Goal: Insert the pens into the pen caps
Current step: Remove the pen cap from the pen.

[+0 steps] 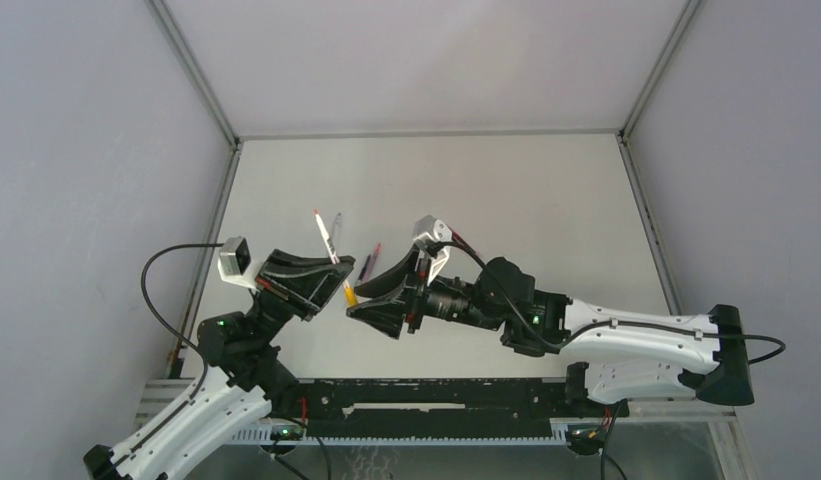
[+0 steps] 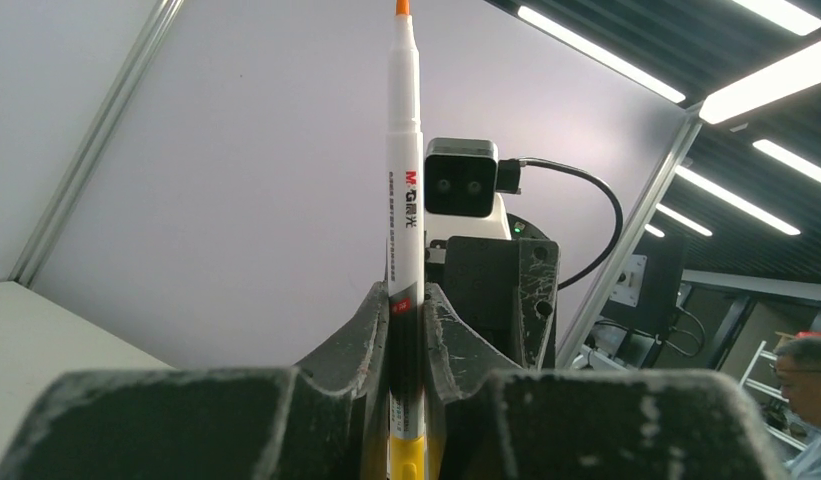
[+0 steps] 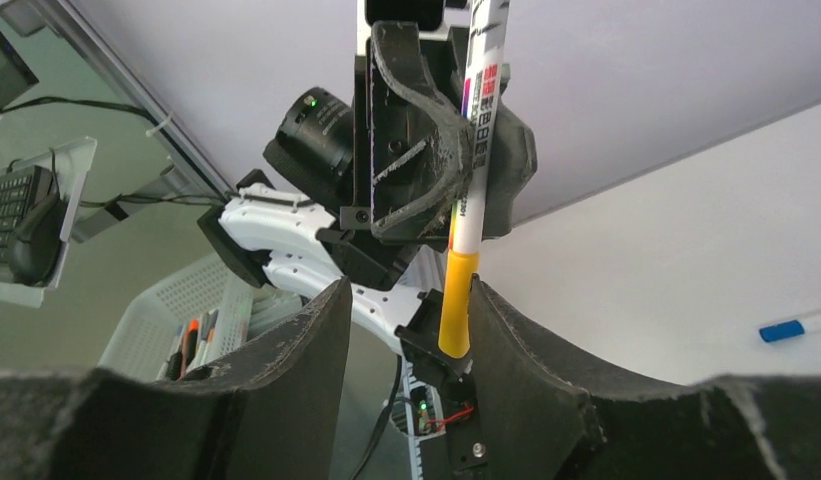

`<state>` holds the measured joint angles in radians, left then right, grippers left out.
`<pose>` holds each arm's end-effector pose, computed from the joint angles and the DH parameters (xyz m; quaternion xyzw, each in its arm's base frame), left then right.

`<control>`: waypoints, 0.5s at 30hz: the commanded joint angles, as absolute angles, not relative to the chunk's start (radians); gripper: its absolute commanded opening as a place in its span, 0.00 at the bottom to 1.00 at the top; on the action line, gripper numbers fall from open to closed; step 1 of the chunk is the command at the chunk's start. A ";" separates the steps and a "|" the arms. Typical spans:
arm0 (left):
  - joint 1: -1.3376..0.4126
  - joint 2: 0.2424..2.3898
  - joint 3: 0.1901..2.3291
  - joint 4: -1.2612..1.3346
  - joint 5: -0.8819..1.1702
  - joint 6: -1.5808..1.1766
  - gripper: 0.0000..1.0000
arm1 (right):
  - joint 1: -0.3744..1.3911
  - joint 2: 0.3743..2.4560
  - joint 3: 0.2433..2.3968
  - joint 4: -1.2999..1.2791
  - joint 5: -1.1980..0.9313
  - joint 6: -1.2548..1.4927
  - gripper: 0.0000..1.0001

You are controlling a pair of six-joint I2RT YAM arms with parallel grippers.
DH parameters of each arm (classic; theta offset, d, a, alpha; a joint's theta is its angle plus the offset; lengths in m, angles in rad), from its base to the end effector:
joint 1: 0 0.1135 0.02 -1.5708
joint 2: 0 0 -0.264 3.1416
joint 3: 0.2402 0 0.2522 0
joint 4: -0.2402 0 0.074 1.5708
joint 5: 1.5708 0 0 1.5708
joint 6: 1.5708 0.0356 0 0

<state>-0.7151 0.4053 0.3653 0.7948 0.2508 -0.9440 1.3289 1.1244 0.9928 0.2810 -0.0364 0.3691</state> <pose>0.0724 -0.0746 0.3421 0.0691 0.4042 -0.7053 0.5783 0.0622 0.2577 0.3953 -0.3134 0.5722 0.5767 0.4918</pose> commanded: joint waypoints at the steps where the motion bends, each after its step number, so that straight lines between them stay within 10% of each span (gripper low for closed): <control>1: -0.718 0.414 0.411 0.842 0.287 -0.959 0.00 | 1.321 1.153 1.005 0.324 -0.105 0.398 0.55; 15: -0.719 0.417 0.402 0.852 0.304 -0.968 0.00 | 1.292 1.179 1.005 0.315 -0.102 0.420 0.45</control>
<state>-0.7151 0.4122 0.3653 0.8097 0.2855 -0.9516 1.3033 1.1805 0.9928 0.2810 -0.0898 0.4004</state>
